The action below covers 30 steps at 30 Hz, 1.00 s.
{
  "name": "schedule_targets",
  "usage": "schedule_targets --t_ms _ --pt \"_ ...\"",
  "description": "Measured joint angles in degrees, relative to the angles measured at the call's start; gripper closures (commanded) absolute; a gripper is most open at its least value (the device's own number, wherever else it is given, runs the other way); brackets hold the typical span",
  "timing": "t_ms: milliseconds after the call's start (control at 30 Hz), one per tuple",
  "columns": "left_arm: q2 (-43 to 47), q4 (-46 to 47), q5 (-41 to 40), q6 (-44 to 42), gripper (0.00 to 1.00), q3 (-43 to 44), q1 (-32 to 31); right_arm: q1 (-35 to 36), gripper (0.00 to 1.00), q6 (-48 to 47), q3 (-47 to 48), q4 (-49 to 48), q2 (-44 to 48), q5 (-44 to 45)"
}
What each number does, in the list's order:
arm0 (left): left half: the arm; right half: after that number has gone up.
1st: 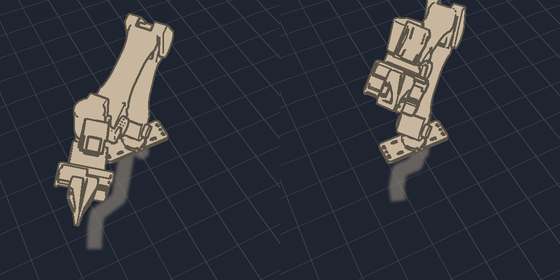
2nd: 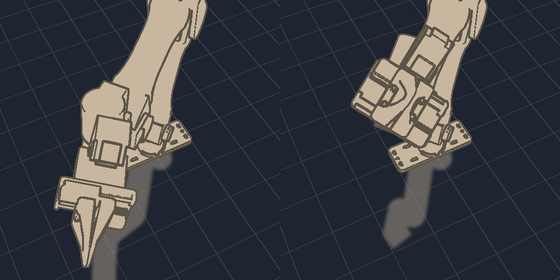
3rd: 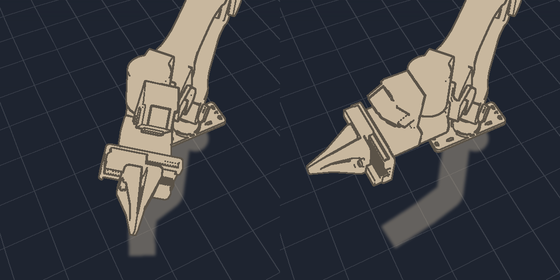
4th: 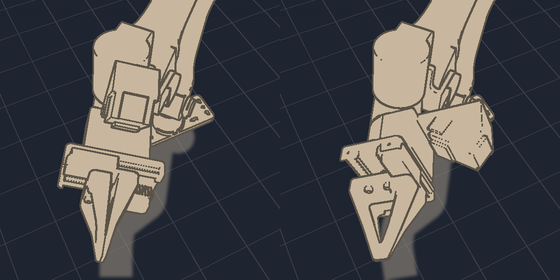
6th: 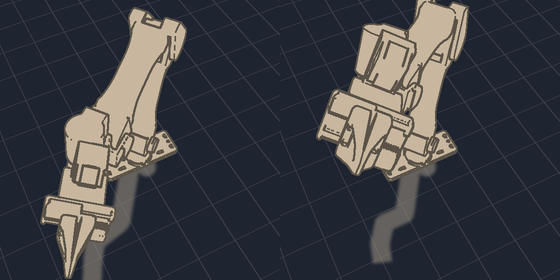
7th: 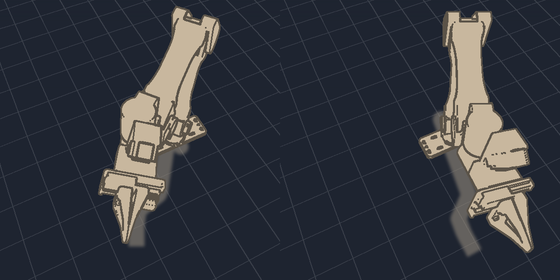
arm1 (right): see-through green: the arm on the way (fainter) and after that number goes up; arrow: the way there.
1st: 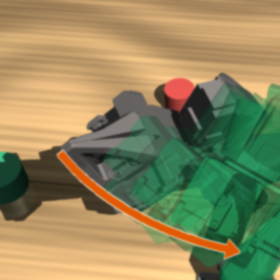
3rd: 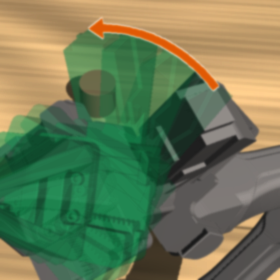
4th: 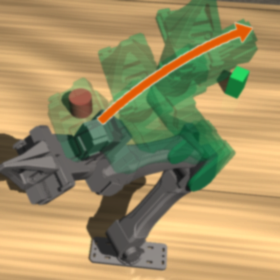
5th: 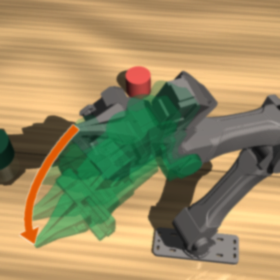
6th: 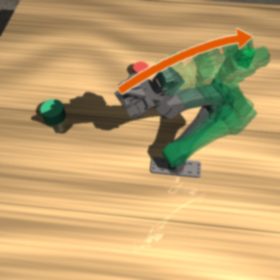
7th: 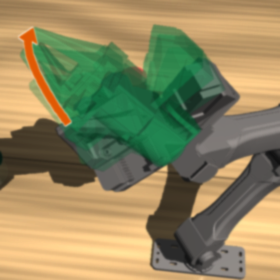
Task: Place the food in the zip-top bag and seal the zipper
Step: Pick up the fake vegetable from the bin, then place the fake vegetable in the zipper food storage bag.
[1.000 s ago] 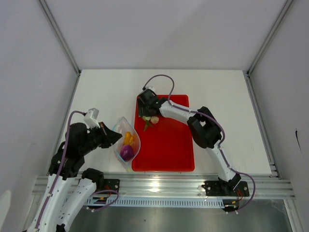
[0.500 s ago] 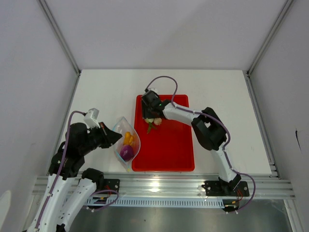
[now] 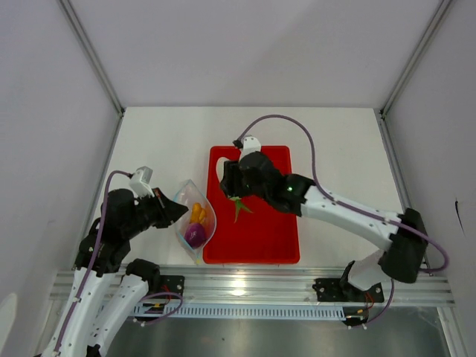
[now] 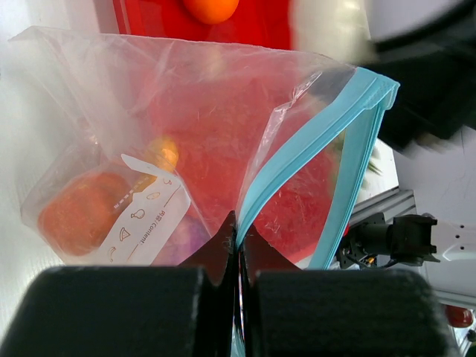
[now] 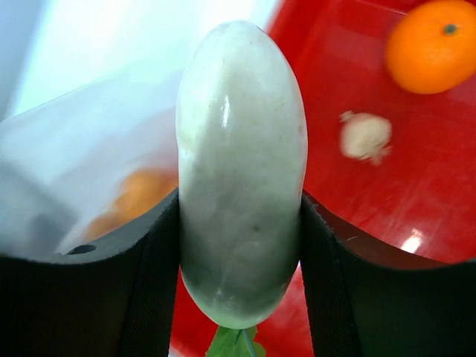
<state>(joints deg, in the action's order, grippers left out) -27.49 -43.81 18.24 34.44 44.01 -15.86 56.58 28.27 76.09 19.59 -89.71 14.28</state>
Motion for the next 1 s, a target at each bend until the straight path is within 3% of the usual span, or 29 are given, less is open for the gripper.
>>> schedule_targets --t_ms 233,400,667,1000 --pt "-0.98 0.74 0.04 0.0 1.0 0.0 0.0 10.82 0.72 0.68 -6.71 -0.5 19.39 0.85" --pt "-1.11 1.33 0.04 0.0 0.99 -0.04 0.0 13.79 0.71 2.38 -10.82 -1.7 25.79 -6.64" --pt "-0.7 1.31 0.02 0.02 1.0 -0.09 0.0 15.39 0.76 8.63 -13.16 -4.0 23.45 -19.04" --pt "0.76 0.9 0.04 0.04 0.99 -0.07 0.0 14.95 0.73 20.28 -7.21 -9.57 12.48 -22.16"
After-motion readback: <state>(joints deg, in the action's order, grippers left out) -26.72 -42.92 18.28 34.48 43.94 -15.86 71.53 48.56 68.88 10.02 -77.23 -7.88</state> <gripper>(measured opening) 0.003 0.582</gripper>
